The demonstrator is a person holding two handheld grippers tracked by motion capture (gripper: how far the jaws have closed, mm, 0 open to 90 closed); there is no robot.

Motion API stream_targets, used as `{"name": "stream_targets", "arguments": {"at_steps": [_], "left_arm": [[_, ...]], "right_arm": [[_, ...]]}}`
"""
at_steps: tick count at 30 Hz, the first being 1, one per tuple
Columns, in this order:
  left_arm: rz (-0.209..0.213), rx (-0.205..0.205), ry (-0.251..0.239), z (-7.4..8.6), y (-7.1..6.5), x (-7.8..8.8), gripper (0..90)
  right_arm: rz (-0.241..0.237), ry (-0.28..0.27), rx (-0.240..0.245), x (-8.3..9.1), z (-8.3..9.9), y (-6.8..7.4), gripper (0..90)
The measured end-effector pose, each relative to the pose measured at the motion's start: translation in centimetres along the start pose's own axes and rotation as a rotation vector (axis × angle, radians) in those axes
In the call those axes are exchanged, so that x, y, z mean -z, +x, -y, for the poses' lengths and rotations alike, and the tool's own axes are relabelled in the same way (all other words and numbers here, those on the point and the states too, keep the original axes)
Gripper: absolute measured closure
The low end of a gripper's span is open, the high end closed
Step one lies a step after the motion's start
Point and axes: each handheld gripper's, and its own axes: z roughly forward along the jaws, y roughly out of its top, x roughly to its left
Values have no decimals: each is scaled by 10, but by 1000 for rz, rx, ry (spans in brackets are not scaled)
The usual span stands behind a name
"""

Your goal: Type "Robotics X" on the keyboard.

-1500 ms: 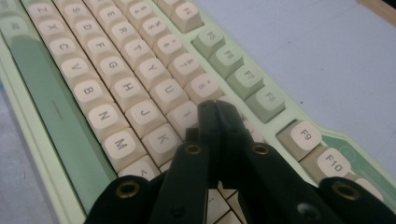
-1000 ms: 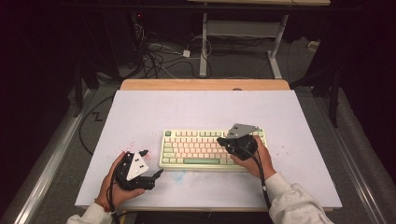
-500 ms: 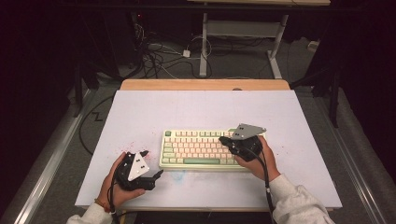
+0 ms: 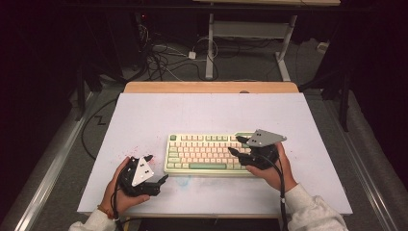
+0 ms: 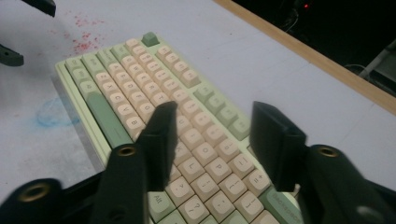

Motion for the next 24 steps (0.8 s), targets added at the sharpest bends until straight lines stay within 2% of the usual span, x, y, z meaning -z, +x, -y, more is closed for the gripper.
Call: {"name": "stream_targets", "arguments": {"at_steps": [3,4,7,13,14,16,18,19,21,22,23,24], "left_arm": [[0,13,-9,0,0,1,173],[1,19,-11,-1,0,1,173],[2,38,-16,-1,1,2,184],[13,51,-27,-5,1,4,222],[22,55,-31,-6,1,4,255],[41,54,-42,-9,2,5,381],[59,81,-38,-12,3,6,496],[81,91,-45,-14,5,7,548],[85,109,-47,-18,6,8,737],[97,115,-45,-20,7,7,777],[100,120,-43,-22,8,7,777],[98,115,-31,-24,9,6,848]], "right_arm": [[16,-18,5,7,2,1,378],[38,-26,10,9,4,2,327],[59,-25,22,14,9,3,259],[103,-37,15,27,21,2,215],[109,-40,15,30,23,2,213],[131,-44,20,35,27,2,210],[142,-49,15,40,33,2,210],[149,-52,17,43,35,2,211],[170,-44,20,50,42,2,213],[172,-45,14,52,45,2,216],[172,-45,14,52,45,2,216],[175,-39,10,56,49,1,217]]}}
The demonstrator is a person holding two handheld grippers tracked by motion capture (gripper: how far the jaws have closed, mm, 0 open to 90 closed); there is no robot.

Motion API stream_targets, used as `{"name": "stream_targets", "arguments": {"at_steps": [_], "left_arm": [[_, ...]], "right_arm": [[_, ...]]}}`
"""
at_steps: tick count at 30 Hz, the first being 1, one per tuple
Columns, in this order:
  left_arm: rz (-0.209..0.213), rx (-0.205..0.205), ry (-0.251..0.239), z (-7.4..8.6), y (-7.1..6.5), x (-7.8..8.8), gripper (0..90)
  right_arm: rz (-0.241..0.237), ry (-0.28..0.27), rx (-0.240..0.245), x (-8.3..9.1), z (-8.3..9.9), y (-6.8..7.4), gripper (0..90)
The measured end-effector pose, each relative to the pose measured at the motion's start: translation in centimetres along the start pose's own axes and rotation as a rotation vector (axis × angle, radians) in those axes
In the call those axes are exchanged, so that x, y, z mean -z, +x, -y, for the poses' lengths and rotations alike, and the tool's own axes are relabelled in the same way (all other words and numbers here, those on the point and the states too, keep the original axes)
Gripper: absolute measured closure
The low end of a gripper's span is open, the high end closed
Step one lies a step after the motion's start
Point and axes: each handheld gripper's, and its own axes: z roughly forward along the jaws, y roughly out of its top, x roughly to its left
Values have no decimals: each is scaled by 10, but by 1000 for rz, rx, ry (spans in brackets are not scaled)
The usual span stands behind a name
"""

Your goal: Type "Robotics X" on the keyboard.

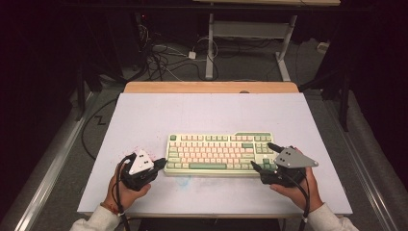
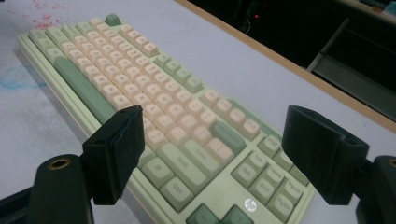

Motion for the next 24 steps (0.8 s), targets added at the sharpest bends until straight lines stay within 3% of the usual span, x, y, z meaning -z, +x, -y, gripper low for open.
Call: {"name": "stream_targets", "arguments": {"at_steps": [8,16,24], "left_arm": [[29,-43,36,-27,-6,-15,872],[120,-114,75,-58,-26,-44,872],[170,-124,93,-73,-35,-74,871]], "right_arm": [[16,33,-9,8,12,1,223],[15,63,-27,12,20,2,224],[8,67,-21,10,21,3,226]]}}
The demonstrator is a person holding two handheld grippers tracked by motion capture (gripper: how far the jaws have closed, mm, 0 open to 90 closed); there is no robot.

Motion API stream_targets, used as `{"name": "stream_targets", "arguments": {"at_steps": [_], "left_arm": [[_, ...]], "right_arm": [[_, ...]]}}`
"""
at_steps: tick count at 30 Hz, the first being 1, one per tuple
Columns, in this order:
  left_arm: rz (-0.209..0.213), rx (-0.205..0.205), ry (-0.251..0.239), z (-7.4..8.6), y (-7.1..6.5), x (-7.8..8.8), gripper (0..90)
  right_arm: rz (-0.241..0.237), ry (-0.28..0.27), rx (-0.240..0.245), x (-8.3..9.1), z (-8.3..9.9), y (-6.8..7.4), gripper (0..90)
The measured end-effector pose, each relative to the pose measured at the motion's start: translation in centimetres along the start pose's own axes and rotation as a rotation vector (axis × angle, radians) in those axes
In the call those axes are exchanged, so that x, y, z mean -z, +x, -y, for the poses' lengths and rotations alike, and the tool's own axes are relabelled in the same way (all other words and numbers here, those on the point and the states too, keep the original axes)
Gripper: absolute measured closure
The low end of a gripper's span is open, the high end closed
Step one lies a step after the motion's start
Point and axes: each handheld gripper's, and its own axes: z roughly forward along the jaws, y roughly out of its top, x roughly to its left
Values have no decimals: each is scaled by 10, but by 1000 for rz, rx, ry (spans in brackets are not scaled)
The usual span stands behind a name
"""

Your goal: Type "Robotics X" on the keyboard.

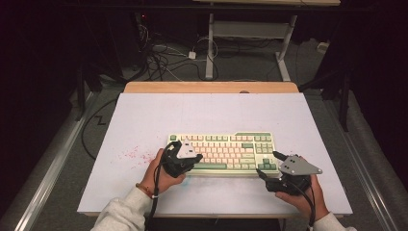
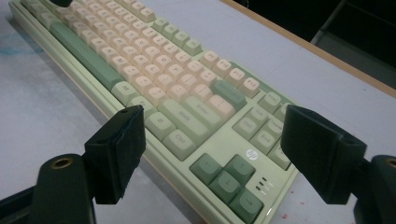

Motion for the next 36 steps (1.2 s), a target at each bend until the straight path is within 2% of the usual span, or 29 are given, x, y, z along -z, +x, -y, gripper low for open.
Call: {"name": "stream_targets", "arguments": {"at_steps": [8,15,30,31,36], "left_arm": [[24,-21,31,-11,-3,-20,871],[19,-25,64,-13,-2,-33,871],[-5,-30,87,-13,0,-40,870],[-6,-31,100,-12,-1,-41,870],[-20,-59,99,-12,-3,-40,870]], "right_arm": [[-10,9,6,-3,1,2,226],[-19,16,4,-5,2,2,226],[-51,36,2,-8,3,2,227],[-52,35,3,-8,3,2,227],[-59,40,6,-8,4,3,226]]}}
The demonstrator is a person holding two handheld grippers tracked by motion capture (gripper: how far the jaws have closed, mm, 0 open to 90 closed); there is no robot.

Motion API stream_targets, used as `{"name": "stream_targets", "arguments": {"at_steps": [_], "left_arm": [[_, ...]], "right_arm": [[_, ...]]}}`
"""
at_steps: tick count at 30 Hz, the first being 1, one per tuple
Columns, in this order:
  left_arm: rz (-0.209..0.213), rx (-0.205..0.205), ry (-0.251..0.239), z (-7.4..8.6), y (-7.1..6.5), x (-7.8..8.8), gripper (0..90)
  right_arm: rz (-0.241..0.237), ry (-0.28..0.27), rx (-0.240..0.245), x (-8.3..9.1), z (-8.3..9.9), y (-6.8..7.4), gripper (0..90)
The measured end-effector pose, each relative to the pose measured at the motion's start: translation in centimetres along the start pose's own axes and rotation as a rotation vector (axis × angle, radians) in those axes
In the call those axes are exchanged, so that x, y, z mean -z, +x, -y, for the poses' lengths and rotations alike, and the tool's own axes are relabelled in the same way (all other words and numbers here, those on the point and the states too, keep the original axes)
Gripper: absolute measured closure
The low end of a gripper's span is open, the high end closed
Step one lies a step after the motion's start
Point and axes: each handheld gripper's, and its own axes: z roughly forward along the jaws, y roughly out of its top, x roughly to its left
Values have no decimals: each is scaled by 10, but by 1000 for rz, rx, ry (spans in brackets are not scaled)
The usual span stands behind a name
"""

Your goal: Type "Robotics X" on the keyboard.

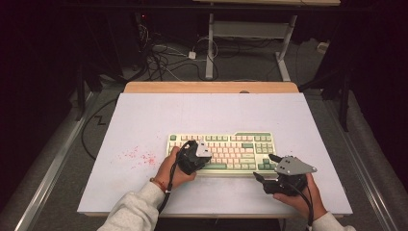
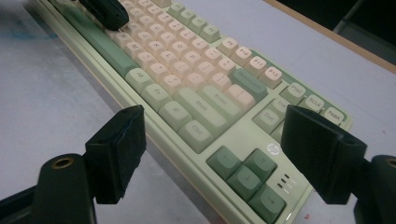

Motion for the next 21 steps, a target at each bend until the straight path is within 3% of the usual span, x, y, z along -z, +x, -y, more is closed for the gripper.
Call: {"name": "stream_targets", "arguments": {"at_steps": [11,21], "left_arm": [[-34,-5,-57,1,2,17,834],[-64,-22,-95,4,3,26,682]], "right_arm": [[2,-5,1,1,0,-1,227],[2,-4,2,1,0,-2,227]]}}
